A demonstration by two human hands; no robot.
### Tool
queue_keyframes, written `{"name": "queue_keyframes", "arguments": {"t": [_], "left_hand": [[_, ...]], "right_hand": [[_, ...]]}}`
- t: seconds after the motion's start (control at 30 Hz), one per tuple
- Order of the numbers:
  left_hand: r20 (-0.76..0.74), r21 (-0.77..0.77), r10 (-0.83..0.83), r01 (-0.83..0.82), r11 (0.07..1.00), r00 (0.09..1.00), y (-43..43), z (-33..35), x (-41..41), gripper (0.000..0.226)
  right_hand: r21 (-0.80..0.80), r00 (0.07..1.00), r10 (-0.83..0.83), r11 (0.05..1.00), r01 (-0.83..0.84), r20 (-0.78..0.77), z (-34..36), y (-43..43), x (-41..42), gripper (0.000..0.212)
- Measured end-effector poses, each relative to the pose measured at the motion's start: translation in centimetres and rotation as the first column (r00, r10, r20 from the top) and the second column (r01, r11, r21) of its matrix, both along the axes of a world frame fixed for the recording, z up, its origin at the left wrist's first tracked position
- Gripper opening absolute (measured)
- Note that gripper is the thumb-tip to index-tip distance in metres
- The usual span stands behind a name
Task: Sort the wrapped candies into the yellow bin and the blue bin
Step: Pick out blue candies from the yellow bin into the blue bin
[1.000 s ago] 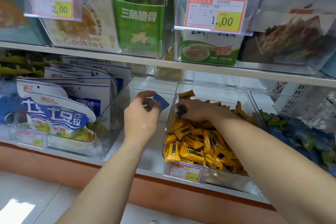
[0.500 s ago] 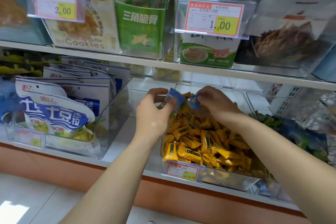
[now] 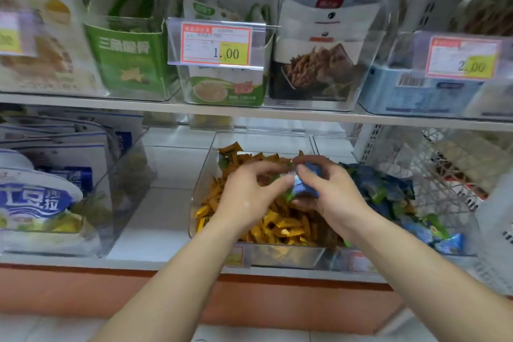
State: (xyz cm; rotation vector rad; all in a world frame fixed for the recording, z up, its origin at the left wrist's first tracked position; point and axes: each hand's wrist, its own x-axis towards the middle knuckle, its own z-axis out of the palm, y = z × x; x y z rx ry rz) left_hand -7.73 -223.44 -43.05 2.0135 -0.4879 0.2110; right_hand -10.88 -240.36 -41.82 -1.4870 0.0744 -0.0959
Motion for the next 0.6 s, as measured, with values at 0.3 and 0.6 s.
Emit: {"name": "queue_keyframes", "arguments": {"t": [0.3, 0.6], "left_hand": [[0.001, 0.67, 0.016, -0.013, 0.742, 1.0, -1.8, -2.2, 0.7, 0.07], [0.097, 0.761, 0.024, -0.089, 0.643, 0.995, -1.3, -3.2, 1.8, 0.063]], "right_hand": [[-0.788, 0.907, -0.107, 0.46, 0.408, 0.407, -2.5, -9.5, 3.7, 0.031], [-0.995, 0.952, -0.303, 0.1, -0.02, -0.05, -3.6, -11.3, 6.1, 0.062]]}}
